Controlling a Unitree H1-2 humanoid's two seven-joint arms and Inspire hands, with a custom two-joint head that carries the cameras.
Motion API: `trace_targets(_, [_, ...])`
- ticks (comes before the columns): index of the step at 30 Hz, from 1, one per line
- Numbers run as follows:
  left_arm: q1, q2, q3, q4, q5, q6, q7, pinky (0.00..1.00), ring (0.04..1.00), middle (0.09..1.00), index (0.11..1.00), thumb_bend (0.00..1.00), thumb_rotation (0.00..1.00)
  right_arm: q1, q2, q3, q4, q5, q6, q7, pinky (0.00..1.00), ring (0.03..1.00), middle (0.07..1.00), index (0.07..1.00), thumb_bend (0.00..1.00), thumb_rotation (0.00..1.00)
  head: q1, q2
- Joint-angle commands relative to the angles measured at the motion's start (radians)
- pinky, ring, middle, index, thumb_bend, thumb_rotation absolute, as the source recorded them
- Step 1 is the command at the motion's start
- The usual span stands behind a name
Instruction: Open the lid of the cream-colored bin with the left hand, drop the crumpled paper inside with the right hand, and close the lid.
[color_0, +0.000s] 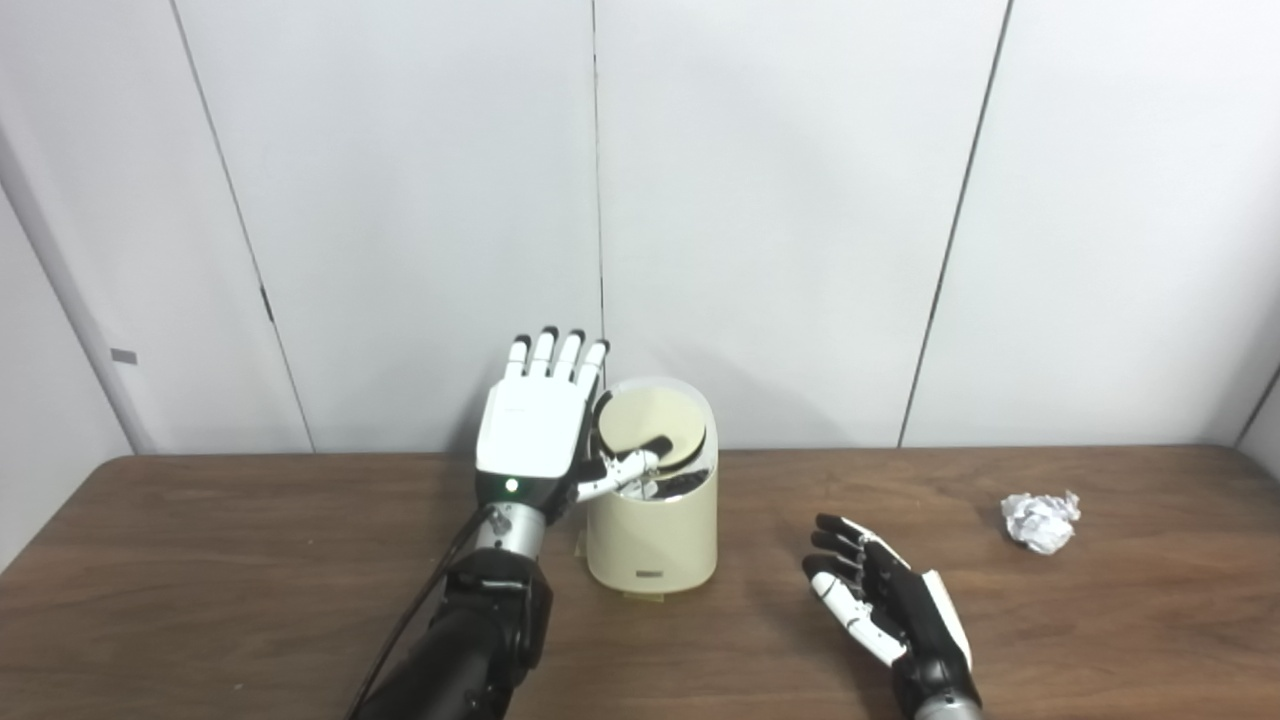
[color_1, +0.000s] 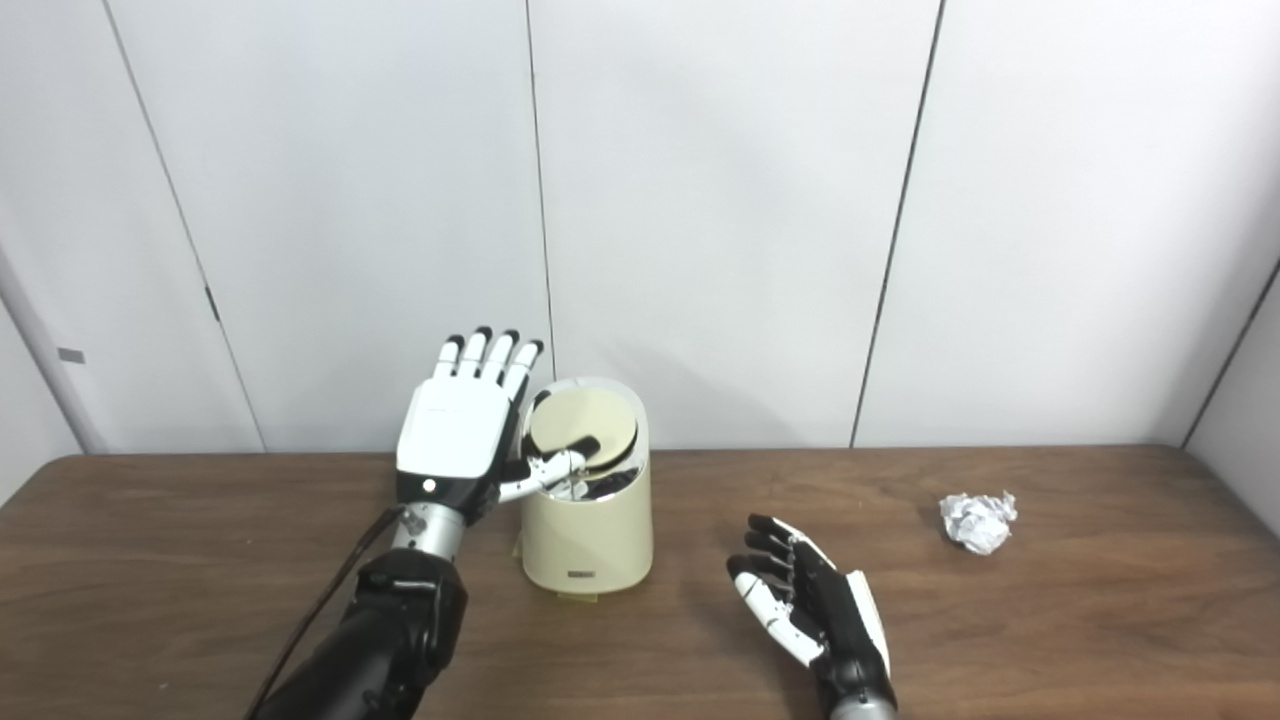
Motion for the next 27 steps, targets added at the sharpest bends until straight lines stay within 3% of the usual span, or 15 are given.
trace_targets(1, [-0.041,-0.002,0.025,-0.052,-0.014,-0.006,0.006,1.00,1.000,0.978,0.965,0.70,1.00,-0.017,0.006,0.006,-0.012,-0.003,0.017,0.010,0.71,0.775,0.797,0.799,0.21,0.45,0.003,-0.002])
trace_targets(7, [-0.028,-0.005,0.062,-0.141,-0.021,0.027,-0.050,1.00,1.000,0.991,0.985,0.76,1.00,-0.021,0.002,0.003,0.005,0.010,0.001,0.017,0.72,0.783,0.803,0.804,0.21,0.46,0.004,-0.006])
trace_targets(17, [0.005,-0.004,0.140,-0.307,-0.057,0.020,-0.107,1.00,0.993,0.963,0.969,0.86,1.00,-0.025,-0.002,0.007,0.019,0.003,-0.015,0.012,0.71,0.781,0.803,0.804,0.21,0.47,0.004,-0.011])
trace_targets(22, [0.032,-0.012,0.208,-0.402,-0.153,0.004,-0.139,1.00,0.981,0.954,0.946,0.92,1.00,-0.024,0.001,0.007,0.015,0.006,-0.010,0.014,0.71,0.781,0.805,0.804,0.21,0.47,0.004,-0.009])
trace_targets(26, [0.086,-0.012,0.271,-0.468,-0.295,-0.054,-0.152,1.00,0.935,0.905,0.907,0.89,1.00,-0.023,0.003,0.006,0.009,0.010,-0.001,0.015,0.71,0.781,0.804,0.803,0.20,0.45,0.005,-0.007])
trace_targets(27, [0.103,-0.014,0.289,-0.477,-0.349,-0.085,-0.150,0.93,0.916,0.897,0.897,0.84,1.00,-0.023,0.004,0.004,0.006,0.013,0.002,0.015,0.72,0.783,0.805,0.803,0.21,0.44,0.006,-0.006])
